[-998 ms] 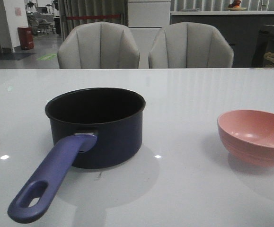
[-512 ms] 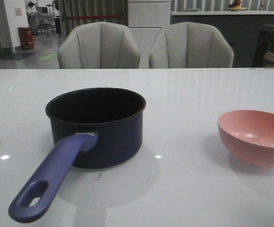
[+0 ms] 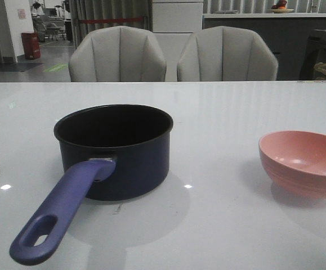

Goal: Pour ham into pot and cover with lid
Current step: 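Lift the glass lid and move it over the saucepan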

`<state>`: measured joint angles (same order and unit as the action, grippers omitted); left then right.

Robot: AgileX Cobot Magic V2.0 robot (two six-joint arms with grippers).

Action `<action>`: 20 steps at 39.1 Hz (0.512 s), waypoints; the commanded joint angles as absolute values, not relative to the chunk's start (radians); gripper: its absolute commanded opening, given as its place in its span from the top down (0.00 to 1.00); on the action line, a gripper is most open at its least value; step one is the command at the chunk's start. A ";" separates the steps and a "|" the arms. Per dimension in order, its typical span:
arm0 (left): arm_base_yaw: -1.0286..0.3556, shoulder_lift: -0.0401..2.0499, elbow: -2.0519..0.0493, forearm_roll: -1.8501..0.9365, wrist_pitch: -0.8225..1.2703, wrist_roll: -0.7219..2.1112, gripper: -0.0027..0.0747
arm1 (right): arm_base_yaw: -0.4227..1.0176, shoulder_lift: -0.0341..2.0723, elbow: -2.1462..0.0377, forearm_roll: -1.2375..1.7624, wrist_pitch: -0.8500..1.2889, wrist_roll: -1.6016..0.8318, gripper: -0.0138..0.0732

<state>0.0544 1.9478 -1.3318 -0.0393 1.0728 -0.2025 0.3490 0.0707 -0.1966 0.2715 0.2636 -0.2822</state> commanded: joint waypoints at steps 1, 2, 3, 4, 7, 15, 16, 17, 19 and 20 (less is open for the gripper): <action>0.057 1.923 -1.351 -0.033 1.070 -0.203 0.37 | 0.351 0.081 -0.225 0.272 0.190 -0.291 0.65; 0.057 1.926 -1.351 -0.033 1.070 -0.203 0.40 | 0.351 0.081 -0.225 0.272 0.190 -0.291 0.65; 0.057 1.926 -1.351 -0.033 1.070 -0.203 0.42 | 0.351 0.081 -0.225 0.272 0.190 -0.291 0.65; 0.057 1.926 -1.351 -0.033 1.070 -0.203 0.44 | 0.351 0.081 -0.225 0.272 0.190 -0.291 0.65; 0.057 1.926 -1.351 -0.033 1.073 -0.203 0.49 | 0.351 0.081 -0.225 0.272 0.190 -0.291 0.65; 0.057 1.926 -1.351 -0.033 1.092 -0.203 0.56 | 0.351 0.081 -0.225 0.272 0.190 -0.291 0.65; 0.057 1.926 -1.351 -0.033 1.095 -0.203 0.57 | 0.351 0.081 -0.225 0.272 0.190 -0.291 0.65; 0.057 1.926 -1.353 -0.033 1.098 -0.203 0.57 | 0.351 0.081 -0.225 0.272 0.190 -0.291 0.65; 0.057 1.926 -1.355 -0.033 1.099 -0.201 0.59 | 0.351 0.081 -0.225 0.272 0.190 -0.291 0.65; 0.057 1.926 -1.360 -0.033 1.102 -0.201 0.60 | 0.351 0.081 -0.225 0.272 0.190 -0.291 0.65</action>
<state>0.0587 1.9482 -1.3401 -0.0482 1.0837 -0.1989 0.3490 0.0707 -0.1966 0.2715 0.2636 -0.2822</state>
